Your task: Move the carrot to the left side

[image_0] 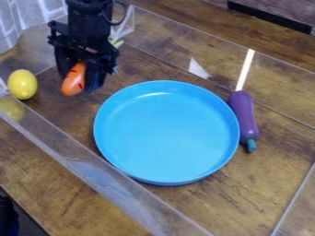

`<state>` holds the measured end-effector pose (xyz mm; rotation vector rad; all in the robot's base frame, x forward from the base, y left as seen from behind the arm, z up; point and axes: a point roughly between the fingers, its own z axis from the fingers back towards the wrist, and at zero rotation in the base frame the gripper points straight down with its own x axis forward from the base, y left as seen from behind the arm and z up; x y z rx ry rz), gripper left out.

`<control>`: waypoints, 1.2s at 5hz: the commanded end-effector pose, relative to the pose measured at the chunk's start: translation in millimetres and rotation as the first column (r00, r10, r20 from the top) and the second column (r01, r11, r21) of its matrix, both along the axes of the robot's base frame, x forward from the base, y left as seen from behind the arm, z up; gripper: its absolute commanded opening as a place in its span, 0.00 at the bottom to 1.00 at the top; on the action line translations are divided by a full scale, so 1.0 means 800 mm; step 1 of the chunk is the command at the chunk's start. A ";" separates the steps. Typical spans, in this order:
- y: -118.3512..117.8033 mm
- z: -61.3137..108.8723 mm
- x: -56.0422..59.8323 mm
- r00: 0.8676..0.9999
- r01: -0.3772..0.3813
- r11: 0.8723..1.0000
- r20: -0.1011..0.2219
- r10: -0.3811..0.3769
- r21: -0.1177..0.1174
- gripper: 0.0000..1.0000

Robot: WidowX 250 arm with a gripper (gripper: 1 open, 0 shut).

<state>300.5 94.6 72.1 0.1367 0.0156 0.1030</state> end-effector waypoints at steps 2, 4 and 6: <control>0.020 0.011 0.028 0.998 -0.013 1.000 0.059 0.012 0.017 0.00; 0.049 -0.013 0.044 0.999 -0.040 0.998 0.029 0.039 0.040 0.00; 0.065 -0.022 0.054 0.998 -0.061 0.998 0.018 0.061 0.028 0.00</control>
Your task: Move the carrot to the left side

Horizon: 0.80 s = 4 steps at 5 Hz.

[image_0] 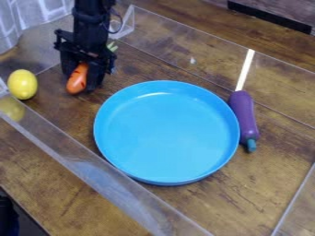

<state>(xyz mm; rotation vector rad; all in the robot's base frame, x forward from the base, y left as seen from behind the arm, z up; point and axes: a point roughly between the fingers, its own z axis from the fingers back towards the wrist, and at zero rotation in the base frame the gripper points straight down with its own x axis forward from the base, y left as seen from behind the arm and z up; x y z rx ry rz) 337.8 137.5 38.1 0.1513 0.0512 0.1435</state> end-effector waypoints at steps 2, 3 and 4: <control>0.011 0.039 0.005 0.997 -0.021 1.000 0.069 0.022 -0.018 1.00; 0.014 0.032 0.008 0.998 -0.018 0.999 0.064 0.020 -0.027 0.00; 0.017 0.026 0.010 0.998 -0.015 0.999 0.058 0.017 -0.040 0.00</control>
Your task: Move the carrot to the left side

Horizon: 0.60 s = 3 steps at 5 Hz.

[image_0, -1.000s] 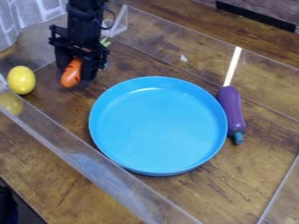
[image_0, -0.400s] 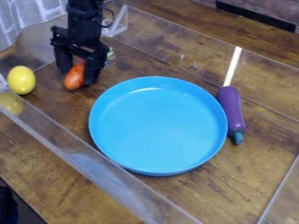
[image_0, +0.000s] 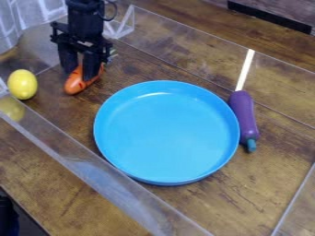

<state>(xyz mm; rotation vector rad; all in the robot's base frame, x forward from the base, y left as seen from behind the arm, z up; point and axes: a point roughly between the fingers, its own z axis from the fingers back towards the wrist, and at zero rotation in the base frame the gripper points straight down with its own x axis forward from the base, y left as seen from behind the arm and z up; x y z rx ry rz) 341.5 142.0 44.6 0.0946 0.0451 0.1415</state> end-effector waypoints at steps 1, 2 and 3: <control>0.010 0.019 0.007 0.999 -0.017 1.000 0.043 0.017 0.006 1.00; 0.011 0.014 0.008 0.999 -0.012 1.000 0.034 0.012 0.000 0.00; 0.014 0.008 0.011 1.000 -0.010 1.000 0.024 0.010 -0.005 1.00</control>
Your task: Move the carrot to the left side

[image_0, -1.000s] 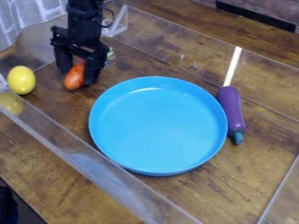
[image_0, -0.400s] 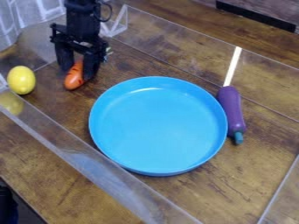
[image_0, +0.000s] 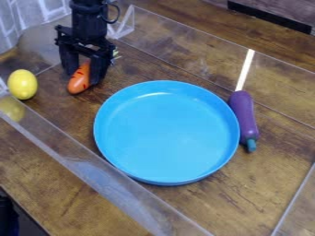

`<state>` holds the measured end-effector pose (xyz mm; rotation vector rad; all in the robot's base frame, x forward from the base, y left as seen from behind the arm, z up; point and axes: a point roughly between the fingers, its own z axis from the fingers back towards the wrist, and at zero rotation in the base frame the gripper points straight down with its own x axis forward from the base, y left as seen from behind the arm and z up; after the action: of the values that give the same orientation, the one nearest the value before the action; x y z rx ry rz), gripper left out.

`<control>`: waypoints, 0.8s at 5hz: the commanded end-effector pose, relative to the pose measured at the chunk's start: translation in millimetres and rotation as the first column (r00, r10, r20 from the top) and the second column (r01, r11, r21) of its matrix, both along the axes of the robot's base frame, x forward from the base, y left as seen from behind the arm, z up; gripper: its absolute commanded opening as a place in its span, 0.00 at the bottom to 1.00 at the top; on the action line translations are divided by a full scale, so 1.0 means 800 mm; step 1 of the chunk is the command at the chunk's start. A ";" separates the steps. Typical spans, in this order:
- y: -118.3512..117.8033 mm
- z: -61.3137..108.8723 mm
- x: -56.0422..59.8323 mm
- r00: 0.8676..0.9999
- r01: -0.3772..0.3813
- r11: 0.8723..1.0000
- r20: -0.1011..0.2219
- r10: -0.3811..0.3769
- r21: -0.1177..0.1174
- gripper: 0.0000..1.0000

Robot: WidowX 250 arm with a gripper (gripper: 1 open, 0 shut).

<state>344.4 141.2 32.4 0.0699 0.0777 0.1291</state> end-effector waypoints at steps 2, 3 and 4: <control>0.017 0.020 0.007 0.999 -0.012 1.000 0.047 0.012 0.005 0.00; 0.015 0.022 0.006 0.999 -0.009 1.000 0.044 0.009 -0.007 0.00; 0.014 0.023 0.005 0.999 -0.005 1.000 0.040 0.006 -0.019 0.00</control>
<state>341.3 142.2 31.1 0.0258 0.0995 0.1182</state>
